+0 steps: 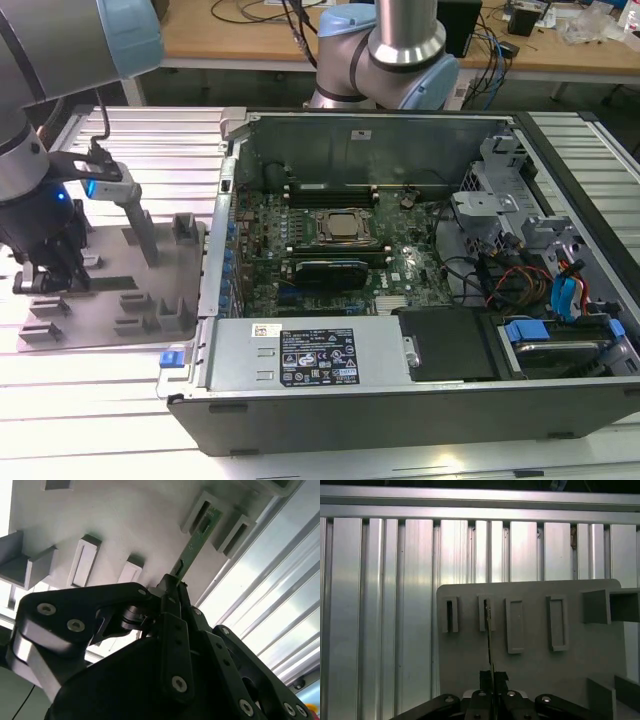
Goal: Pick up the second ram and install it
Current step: 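Pick up the second ram and move it above second insertion slot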
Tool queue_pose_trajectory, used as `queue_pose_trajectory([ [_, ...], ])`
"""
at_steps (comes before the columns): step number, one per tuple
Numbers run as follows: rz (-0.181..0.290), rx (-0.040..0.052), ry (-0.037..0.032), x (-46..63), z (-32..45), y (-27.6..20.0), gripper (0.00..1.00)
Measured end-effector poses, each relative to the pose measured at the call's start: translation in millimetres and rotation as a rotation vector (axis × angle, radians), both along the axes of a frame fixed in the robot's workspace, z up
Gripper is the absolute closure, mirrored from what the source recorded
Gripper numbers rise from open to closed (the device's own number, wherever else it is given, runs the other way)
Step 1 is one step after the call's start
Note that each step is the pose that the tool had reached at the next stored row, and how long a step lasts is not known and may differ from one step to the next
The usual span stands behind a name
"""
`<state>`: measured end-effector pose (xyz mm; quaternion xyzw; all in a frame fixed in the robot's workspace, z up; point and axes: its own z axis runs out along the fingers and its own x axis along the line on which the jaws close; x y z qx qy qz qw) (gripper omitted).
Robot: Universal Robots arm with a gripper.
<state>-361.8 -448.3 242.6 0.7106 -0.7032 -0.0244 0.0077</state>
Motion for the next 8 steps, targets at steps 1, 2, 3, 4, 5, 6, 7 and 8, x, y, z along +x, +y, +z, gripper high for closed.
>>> queue_pose_trajectory([
  [1, 0.000, 0.0000, -0.0001, 0.0, 3.0, 0.0, 0.89],
  [2, 0.000, 0.0000, 0.0000, 0.0, 6.6, 0.0, 0.89],
  [3, 0.000, 0.0000, 0.0000, 0.0, 9.6, 0.0, 0.89],
  [4, 0.000, 0.0001, -0.0001, 0.0, 13.3, 0.0, 0.89],
  [5, 0.000, 0.0000, 0.0000, 0.0, 15.2, 0.0, 0.89],
  [6, 0.000, 0.0000, -0.0001, 0.0, 17.4, 0.0, 0.89],
  [7, 0.000, 0.0000, 0.0000, 0.0, 22.4, 0.0, 0.89],
  [8, 0.000, 0.0000, 0.0000, 0.0, 26.4, 0.0, 0.89],
])
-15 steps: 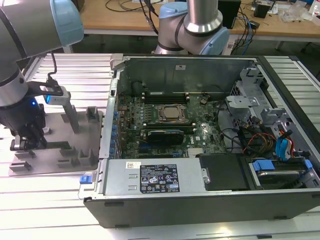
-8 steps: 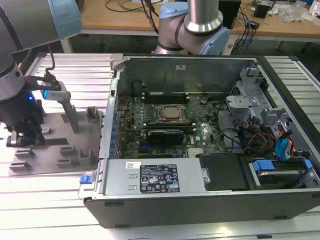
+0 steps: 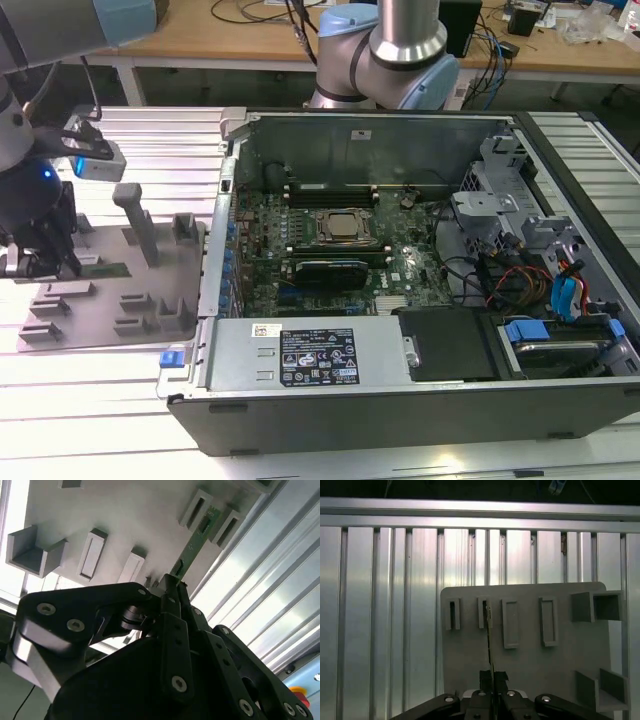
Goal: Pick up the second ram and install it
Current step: 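Pick up the second ram and move it above second insertion slot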
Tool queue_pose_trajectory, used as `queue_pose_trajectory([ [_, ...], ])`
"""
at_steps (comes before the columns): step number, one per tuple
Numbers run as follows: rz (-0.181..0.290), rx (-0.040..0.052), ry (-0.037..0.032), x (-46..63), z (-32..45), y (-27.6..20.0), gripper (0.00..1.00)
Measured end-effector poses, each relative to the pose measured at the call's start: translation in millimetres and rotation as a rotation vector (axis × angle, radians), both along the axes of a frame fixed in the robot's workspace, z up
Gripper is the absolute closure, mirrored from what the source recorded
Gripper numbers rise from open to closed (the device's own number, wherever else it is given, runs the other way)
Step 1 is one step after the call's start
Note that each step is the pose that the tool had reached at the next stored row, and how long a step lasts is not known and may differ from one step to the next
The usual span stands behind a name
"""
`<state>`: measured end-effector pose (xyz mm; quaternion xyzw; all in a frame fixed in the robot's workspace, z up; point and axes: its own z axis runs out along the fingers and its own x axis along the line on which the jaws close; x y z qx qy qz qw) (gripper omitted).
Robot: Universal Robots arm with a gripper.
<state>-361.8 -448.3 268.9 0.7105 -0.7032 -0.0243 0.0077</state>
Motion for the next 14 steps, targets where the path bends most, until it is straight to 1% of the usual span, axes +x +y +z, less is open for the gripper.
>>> queue_pose_trajectory([
  [6, 0.000, 0.0000, 0.0000, 0.0, 12.8, 0.0, 0.89],
  [8, 0.000, 0.0000, 0.0000, 0.0, 21.3, 0.0, 0.89],
  [10, 0.000, 0.0000, 0.0000, 0.0, 32.9, 0.0, 0.89],
  [11, 0.000, 0.0001, 0.0000, 0.0, 37.4, 0.0, 0.89],
  [14, 0.000, 0.0001, -0.0001, 0.0, 45.6, 0.0, 0.89],
])
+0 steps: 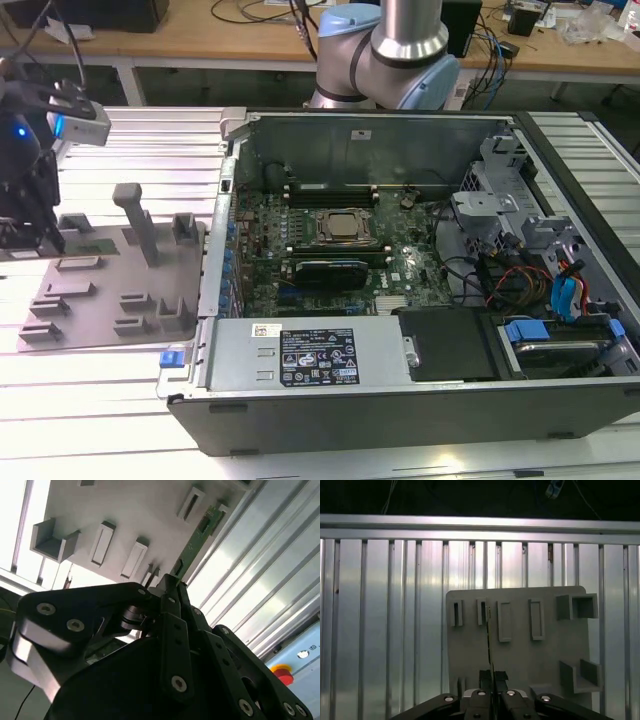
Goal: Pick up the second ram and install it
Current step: 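Pick up the second ram and move it above second insertion slot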
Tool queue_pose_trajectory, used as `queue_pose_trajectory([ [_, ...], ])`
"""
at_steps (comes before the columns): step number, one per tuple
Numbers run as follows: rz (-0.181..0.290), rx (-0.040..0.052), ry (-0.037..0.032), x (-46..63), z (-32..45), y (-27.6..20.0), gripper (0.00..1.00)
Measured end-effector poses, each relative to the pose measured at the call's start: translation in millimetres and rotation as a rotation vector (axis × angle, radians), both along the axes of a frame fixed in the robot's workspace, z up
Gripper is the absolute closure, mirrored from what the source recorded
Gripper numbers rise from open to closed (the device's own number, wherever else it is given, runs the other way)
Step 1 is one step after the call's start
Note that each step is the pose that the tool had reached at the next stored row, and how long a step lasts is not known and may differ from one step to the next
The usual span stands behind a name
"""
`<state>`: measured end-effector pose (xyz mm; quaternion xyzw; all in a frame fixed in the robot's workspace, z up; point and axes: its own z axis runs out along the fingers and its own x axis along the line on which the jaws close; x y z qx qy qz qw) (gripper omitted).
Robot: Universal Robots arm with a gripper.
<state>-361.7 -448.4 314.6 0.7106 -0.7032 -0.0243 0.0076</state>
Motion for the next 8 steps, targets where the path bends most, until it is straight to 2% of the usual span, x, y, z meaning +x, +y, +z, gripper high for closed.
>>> queue_pose_trajectory([
  [2, 0.000, 0.0000, 0.0000, 0.0, 11.1, 0.0, 0.89],
  [8, 0.000, 0.0000, 0.0000, 0.0, 28.9, 0.0, 0.89],
])
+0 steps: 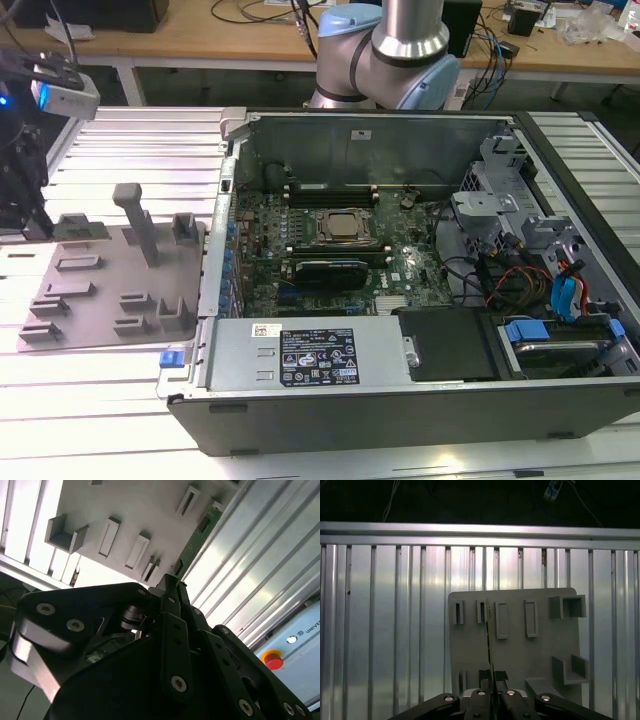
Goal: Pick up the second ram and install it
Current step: 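Pick up the second ram and move it above second insertion slot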
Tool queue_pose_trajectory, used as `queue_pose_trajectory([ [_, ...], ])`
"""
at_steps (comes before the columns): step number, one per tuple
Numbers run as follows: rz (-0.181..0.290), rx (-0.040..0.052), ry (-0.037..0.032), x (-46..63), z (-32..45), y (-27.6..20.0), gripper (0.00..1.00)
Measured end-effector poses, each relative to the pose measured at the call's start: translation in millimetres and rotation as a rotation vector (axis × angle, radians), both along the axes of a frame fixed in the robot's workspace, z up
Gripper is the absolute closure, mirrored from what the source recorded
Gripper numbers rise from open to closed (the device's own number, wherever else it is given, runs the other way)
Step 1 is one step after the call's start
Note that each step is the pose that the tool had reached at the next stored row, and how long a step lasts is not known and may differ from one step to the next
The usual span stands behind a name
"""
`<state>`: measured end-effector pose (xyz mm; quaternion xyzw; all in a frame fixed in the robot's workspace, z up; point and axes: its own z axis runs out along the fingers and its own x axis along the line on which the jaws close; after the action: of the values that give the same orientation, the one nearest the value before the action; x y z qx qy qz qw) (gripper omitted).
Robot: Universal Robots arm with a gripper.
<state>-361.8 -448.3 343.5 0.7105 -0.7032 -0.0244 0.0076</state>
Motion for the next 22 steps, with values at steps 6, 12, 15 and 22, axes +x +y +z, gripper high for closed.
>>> queue_pose_trajectory([
  [6, 0.000, -0.0001, 0.0001, 0.0, 24.7, 0.0, 0.89],
  [12, 0.000, 0.0000, 0.0000, 0.0, 42.5, 0.0, 0.89],
  [15, 0.000, -0.0001, 0.0002, 0.0, 58.3, 0.0, 0.89],
  [22, 0.000, -0.0022, 0.0000, 9.8, 59.4, 0.0, 0.89],
])
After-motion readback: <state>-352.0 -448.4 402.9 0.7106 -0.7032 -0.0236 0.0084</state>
